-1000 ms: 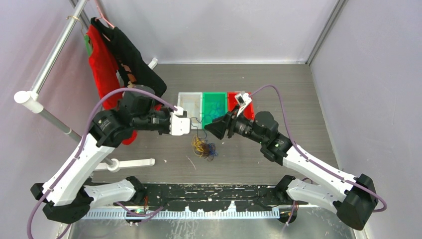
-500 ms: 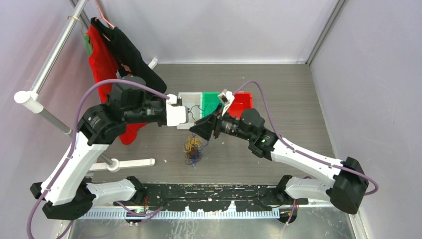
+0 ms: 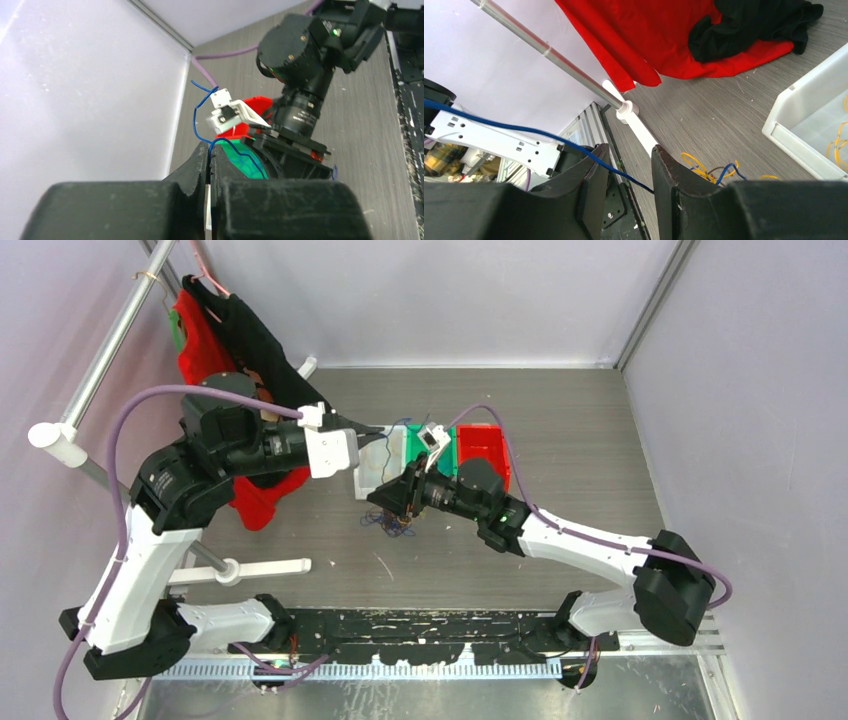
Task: Untangle the cables
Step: Untie the cable, then place the cable in the bin.
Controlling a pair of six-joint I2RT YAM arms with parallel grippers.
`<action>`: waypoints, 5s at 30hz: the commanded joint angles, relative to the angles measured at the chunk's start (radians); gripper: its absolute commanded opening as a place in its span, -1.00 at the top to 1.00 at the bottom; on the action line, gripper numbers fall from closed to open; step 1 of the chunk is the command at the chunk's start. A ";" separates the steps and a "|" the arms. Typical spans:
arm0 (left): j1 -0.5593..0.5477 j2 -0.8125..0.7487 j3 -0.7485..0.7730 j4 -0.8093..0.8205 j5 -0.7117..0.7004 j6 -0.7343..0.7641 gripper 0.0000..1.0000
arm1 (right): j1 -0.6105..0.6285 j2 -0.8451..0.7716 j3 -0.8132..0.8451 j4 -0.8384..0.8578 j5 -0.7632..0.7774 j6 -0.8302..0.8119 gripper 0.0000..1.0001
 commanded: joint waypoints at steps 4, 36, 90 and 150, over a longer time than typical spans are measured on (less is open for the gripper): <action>-0.004 0.020 0.097 0.235 0.012 -0.032 1.00 | 0.006 0.047 -0.052 0.125 0.064 0.063 0.18; -0.003 0.300 0.549 1.055 -0.125 0.219 1.00 | 0.109 0.221 -0.135 0.123 0.184 0.117 -0.14; -0.004 0.095 0.154 1.018 -0.195 0.281 1.00 | 0.028 -0.360 -0.013 -0.444 0.314 -0.113 -0.66; 0.037 0.526 0.250 1.136 -0.240 0.333 1.00 | -0.352 0.087 0.224 -0.289 0.283 -0.002 -0.34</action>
